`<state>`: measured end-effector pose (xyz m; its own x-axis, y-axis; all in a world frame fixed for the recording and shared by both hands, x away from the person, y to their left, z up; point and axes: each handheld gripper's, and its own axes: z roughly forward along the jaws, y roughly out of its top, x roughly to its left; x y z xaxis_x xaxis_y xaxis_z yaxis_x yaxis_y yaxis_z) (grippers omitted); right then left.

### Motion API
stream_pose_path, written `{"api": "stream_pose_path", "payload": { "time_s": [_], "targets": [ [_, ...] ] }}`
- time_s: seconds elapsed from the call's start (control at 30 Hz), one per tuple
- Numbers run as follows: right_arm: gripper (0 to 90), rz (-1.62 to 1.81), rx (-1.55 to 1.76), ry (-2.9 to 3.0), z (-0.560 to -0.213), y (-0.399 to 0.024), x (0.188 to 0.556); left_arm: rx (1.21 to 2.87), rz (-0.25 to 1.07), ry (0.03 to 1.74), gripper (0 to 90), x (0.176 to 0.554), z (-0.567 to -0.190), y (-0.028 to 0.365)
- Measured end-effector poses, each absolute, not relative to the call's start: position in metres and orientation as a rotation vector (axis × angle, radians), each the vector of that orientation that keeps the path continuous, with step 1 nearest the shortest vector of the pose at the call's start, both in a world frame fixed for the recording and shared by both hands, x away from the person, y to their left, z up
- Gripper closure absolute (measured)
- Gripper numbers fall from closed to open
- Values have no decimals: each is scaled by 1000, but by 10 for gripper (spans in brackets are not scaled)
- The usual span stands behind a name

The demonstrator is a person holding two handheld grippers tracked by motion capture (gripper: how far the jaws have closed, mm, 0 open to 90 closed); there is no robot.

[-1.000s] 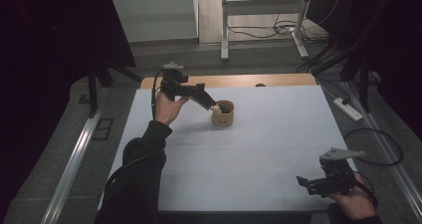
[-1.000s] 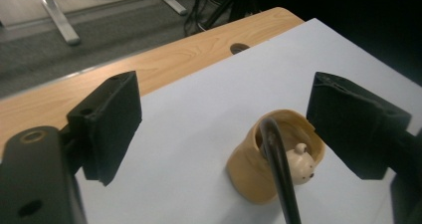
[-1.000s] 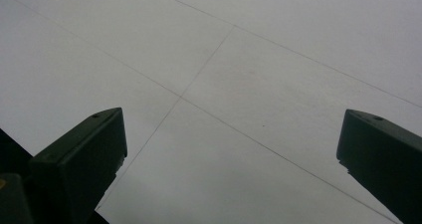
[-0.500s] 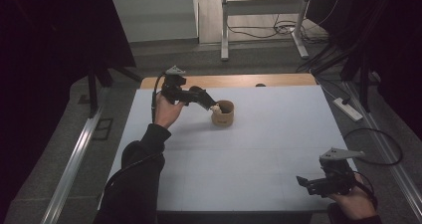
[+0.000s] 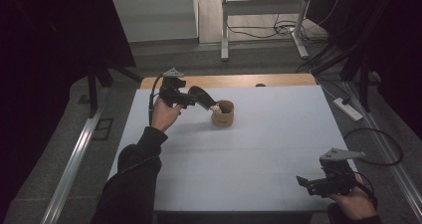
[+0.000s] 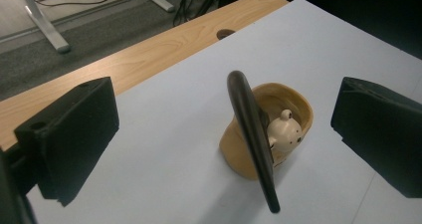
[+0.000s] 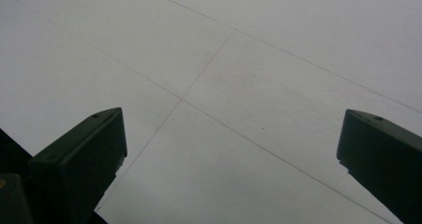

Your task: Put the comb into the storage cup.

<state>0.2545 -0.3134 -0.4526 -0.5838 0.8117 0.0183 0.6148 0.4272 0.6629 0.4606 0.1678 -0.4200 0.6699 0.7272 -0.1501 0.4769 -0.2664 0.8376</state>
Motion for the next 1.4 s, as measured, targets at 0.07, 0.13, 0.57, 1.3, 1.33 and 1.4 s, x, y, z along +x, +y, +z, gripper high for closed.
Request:
{"api": "stream_pose_path", "payload": {
  "time_s": [0.07, 0.13, 0.57, 1.3, 1.33, 1.4],
  "targets": [
    [0, 919, 1231, 2382, -453, -314, 255, 1920, 324, 938, 0, 459, -421, 168],
    [0, 921, 1231, 2386, -453, -314, 255, 1920, 326, 935, 0, 458, -421, 168],
    [0, 922, 1233, 2368, -452, -314, 254, 1925, 329, 924, 0, 449, -421, 169],
    [0, 913, 1224, 2366, -452, -313, 253, 1939, 316, 928, 0, 430, -436, 172],
    [0, 912, 1224, 2366, -452, -313, 253, 1938, 315, 929, 0, 429, -437, 172],
    [0, 911, 1224, 2366, -452, -313, 253, 1945, 316, 928, 0, 427, -438, 173]
  ]
}}
